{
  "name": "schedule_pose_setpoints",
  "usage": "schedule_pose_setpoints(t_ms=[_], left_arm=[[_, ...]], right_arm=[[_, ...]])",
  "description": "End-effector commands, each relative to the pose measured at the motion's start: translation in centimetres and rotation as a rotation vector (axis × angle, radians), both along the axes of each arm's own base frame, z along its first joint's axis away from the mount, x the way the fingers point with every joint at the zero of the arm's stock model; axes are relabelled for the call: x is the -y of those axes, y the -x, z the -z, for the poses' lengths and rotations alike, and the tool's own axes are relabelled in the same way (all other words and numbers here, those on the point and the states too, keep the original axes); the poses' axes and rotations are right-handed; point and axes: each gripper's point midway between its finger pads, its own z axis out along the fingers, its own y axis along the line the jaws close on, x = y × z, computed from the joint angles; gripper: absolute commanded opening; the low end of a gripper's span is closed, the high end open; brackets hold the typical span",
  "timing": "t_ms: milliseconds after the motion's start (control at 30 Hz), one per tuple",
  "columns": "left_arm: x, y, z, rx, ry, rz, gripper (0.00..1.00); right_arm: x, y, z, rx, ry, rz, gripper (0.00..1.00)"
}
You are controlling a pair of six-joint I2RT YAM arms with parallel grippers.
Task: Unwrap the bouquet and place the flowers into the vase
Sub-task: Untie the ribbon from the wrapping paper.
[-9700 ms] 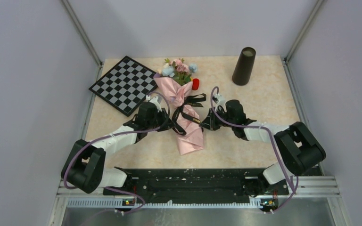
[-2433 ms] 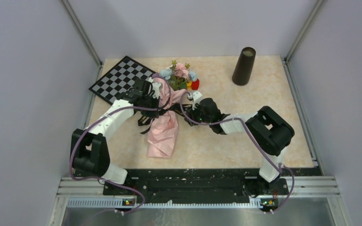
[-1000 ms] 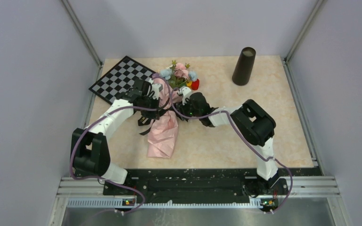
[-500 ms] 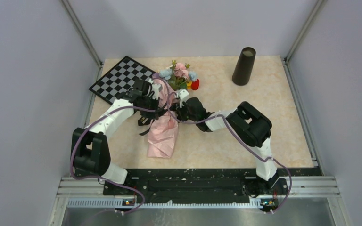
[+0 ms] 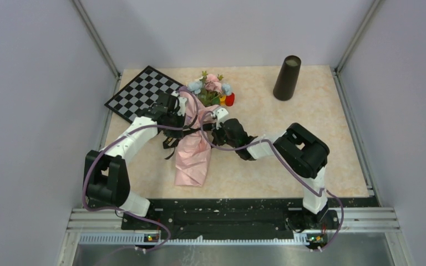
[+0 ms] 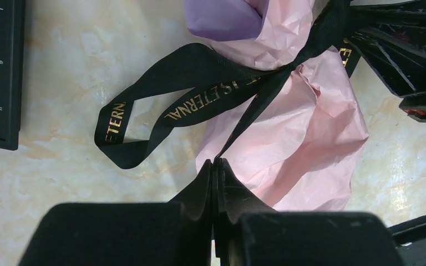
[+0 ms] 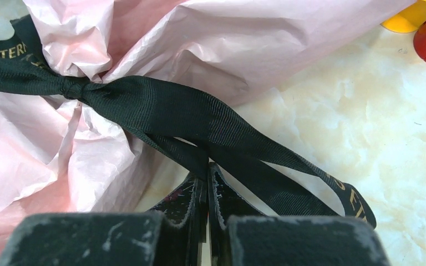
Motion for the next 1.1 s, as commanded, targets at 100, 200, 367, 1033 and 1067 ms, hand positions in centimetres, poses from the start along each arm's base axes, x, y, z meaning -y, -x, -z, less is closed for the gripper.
schedule_pose_setpoints(t_ms=[100, 200, 367, 1033, 1067], left_arm=[[-0.1, -0.8, -1.0, 0.047, 0.011, -0.027, 0.0], [0.0, -0.9, -1.0, 0.045, 0.015, -0.026, 0.0], [-0.3, -0.9, -0.7, 0.039, 0.001, -0.036, 0.0], [-1.9, -1.2, 0.5, 0.015, -0.077, -0.084, 0.0], [-1.9, -1.2, 0.6, 0.015, -0.079, -0.085, 0.0]], right_arm=[[-0.2, 0.2, -2.6, 0.016, -0.061, 0.02, 0.0], [-0.2, 0.3, -2.6, 0.005, -0.064, 0.021, 0.0], [0.0, 0.5, -2.4, -0.02, -0.065, 0.036, 0.0], [1.8, 1.3, -1.2, -0.078, -0.035, 0.106, 0.0], [1.9, 1.3, -1.2, -0.078, -0.034, 0.107, 0.0]])
